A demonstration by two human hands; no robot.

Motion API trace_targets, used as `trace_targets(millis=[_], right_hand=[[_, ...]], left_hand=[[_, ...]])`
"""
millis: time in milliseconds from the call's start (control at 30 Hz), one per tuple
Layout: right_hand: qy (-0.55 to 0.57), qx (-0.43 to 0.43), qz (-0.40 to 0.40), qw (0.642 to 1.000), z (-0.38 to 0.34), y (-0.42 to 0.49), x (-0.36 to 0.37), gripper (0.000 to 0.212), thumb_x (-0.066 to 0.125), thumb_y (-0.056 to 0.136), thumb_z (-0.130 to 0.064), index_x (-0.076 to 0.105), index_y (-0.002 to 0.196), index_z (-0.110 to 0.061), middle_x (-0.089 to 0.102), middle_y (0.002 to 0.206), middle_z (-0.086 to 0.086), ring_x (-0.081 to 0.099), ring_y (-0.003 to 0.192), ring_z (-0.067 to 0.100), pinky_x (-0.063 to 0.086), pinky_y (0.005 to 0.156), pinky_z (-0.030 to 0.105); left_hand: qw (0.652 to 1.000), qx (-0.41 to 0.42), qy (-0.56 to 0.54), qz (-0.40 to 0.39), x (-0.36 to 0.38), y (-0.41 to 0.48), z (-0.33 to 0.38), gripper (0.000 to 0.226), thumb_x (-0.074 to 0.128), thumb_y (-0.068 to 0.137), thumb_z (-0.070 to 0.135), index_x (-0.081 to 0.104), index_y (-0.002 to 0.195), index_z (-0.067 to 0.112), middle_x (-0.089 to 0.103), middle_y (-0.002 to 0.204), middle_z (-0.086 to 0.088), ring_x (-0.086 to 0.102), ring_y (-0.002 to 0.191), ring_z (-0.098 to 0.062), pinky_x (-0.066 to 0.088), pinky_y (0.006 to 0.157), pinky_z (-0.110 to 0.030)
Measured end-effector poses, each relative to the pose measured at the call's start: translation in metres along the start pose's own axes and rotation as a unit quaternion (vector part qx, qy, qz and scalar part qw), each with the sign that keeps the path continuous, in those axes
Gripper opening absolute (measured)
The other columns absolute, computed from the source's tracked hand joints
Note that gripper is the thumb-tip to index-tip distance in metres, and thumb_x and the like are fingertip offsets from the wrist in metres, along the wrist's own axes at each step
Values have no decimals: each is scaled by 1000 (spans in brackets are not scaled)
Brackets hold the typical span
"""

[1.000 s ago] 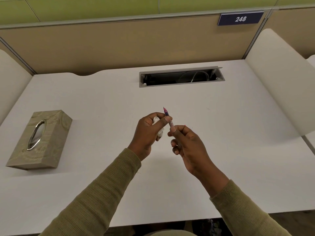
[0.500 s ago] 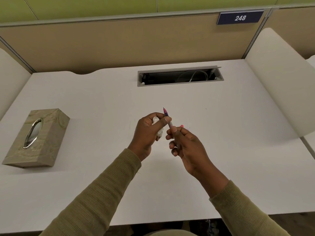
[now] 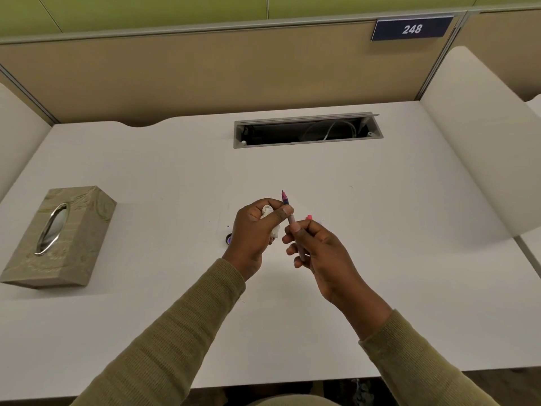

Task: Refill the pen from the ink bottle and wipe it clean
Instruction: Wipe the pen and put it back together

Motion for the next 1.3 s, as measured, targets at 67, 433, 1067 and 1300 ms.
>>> trace_targets(millis=[67,433,1067,1300], right_hand=[[0,2,-5,1000,2,1,-1,25,58,99,-32,69,101,-10,72,89,2,62,74,12,48,63,28],[-126,-19,52,990,7,12,-17,18,58,98,-27,71,96,-14,70,92,17,62,77,20,50,70,30],[-439,-12,220,871,77,81,-82,11,63,92,-21,55,88,-14,63,91,5,54,79,22,37,68,30],[-476,-15,214,853,78,81,-78,20,64,93,-25,56,102,-10,59,99,6,54,85,24,39,71,31]], left_hand=[[1000,-3,6,-1,1,1,-2,14,70,87,11,70,88,-3,44,48,2,37,48,-15,33,48,-27],[998,-49,39,11,6,7,-19,17,69,91,25,75,93,10,48,49,9,39,49,-11,34,48,-25],[988,-145,22,46,-9,2,-66,26,66,92,30,70,89,4,42,46,11,35,42,-8,27,47,-25],[987,-155,19,41,-8,-5,-69,25,67,91,34,70,85,10,43,47,12,35,44,-9,28,47,-26]])
Point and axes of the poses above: each hand's wrist, its own y-axis towards the middle knuckle, its own x-axis out of the palm, z = x × y, the point moved 3 cm from there along y, towards the middle knuckle
